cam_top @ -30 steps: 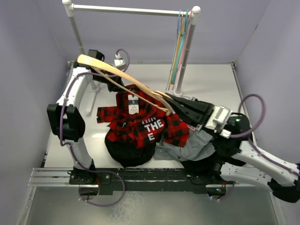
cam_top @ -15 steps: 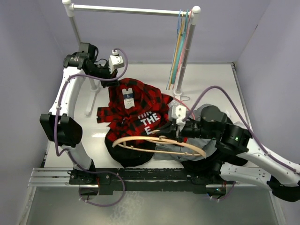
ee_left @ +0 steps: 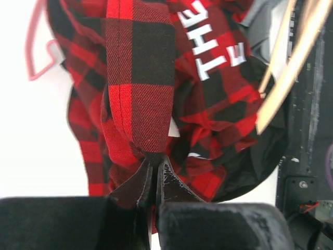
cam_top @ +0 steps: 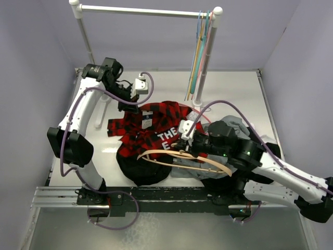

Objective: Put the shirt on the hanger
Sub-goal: Hang the shirt on the hanger.

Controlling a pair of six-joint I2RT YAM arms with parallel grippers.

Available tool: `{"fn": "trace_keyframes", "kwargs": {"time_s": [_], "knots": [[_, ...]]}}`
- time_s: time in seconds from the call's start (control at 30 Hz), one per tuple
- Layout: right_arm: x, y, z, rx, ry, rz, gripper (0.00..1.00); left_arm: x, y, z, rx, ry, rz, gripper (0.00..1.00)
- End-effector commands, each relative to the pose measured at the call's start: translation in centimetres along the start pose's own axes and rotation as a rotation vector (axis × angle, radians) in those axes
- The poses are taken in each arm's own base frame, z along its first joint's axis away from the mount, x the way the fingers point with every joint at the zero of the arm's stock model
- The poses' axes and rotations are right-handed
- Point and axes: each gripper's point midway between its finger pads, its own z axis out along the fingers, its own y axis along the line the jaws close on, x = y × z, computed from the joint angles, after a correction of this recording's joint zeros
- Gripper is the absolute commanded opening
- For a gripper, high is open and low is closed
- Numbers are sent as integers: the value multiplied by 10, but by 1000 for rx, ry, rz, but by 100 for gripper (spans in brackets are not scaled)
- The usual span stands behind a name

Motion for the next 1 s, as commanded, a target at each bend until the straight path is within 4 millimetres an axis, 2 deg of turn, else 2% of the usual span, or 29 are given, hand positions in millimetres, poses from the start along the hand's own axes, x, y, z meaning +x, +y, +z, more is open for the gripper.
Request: {"fn": "trace_keyframes", "kwargs": {"time_s": [0.0,0.23,0.3,0.33,0.37,0.4,0.5,0.53,0.6,0.63,0.73,0.83,0.97], "knots": [[7,-18,27,30,-28,-38,0,-18,-33,-3,67,-69,102,1],[22,-36,81,-39,-31,10,0,-23,-34,7,95,-75,78,0],[21,-33,94,-84,-45,16,0,-23,-38,7,105,-84,70,0],[20,-29,99,-118,-49,25,6,-23,-40,7,111,-89,69,0],[22,-27,102,-135,-37,32,28,-22,-42,8,114,-91,67,0],[25,-27,105,-141,-15,40,45,-22,-43,8,112,-93,64,0],[34,-26,98,-144,28,15,54,-21,-42,9,79,-100,50,0],[33,-29,95,-121,17,25,62,-21,-41,10,68,-105,51,0],[26,-33,84,-83,-9,42,94,-22,-42,9,58,-114,45,0],[21,-33,79,-80,-19,44,99,-22,-42,9,52,-117,39,0],[20,-34,61,-80,26,58,100,-26,-46,8,48,-138,29,0],[36,-17,41,-169,130,81,100,-30,-51,5,42,-160,43,0],[69,2,33,-265,258,110,100,-29,-54,3,32,-163,49,0]]}}
